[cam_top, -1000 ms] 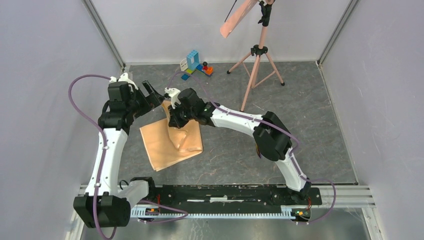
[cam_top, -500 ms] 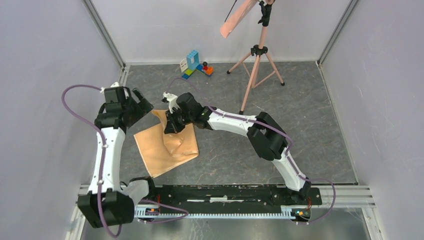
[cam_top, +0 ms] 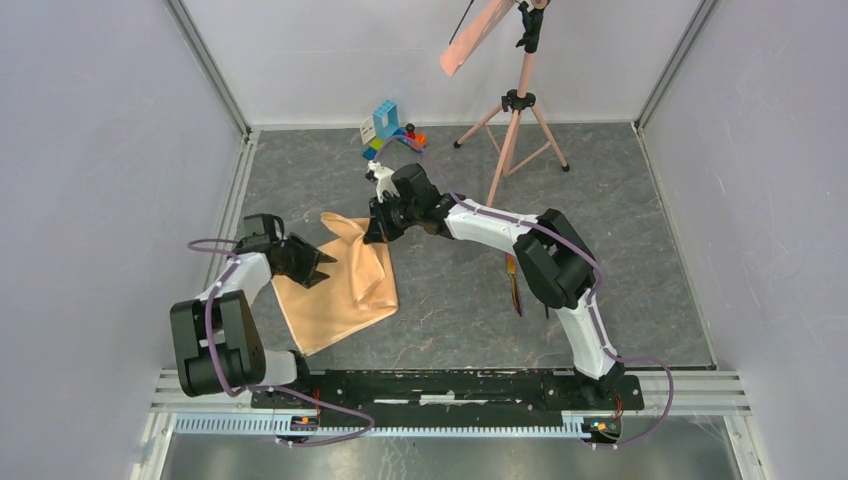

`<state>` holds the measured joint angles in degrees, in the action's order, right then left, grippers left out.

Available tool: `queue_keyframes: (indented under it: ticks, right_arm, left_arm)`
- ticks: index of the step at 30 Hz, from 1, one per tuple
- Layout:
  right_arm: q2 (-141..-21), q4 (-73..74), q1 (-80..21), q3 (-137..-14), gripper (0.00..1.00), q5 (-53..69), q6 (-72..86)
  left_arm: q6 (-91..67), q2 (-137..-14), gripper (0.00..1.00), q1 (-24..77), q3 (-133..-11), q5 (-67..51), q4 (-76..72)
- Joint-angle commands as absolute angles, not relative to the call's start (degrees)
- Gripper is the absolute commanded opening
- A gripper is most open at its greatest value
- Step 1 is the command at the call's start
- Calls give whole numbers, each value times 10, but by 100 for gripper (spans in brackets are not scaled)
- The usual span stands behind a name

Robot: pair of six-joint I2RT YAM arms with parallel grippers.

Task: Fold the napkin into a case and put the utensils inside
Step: Fold the rectangle-folded napkin at the center of the board.

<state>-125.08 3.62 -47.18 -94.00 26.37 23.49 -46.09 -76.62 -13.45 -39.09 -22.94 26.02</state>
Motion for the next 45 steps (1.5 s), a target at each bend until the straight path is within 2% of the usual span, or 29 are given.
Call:
queue_keyframes:
  ticks: [1,14,18,21,25,29,33,36,39,45]
  right_arm:
    - [-1196,24,-466,-939,0,283,211]
    - [-1194,125,-436,-1012,0,274,153]
    - [-1190,159,-429,-1026,0,257,134]
    - [-1188,174,-429,-1028,0,252,132]
    - [-1180,185,-429,-1023,0,251,138]
    - [-1172,190,-436,-1013,0,250,141]
    - [-1176,190,-448,-1016,0,254,145]
    - [-1184,188,-460,-1025,0,252,152]
    - [-1198,188,-471,-1037,0,256,162]
    - [-1216,179,-494,-1051,0,270,176]
  left_arm:
    - [-568,-793,52,-89,-344,-256,109]
    - [-716,-968,51,69,-361,-235,-89]
    - [-725,-968,52,80,-377,-232,-105]
    - [-696,-928,57,76,-380,-237,-84]
    - [-622,-872,65,33,-384,-278,11]
    - [-533,-797,65,-91,-368,-309,113]
    - [-478,-771,64,-172,-386,-280,198]
    - [-479,-809,62,-185,-394,-273,215]
    - [-482,-843,54,-184,-394,-260,209]
    - [-468,-870,55,-185,-404,-186,237]
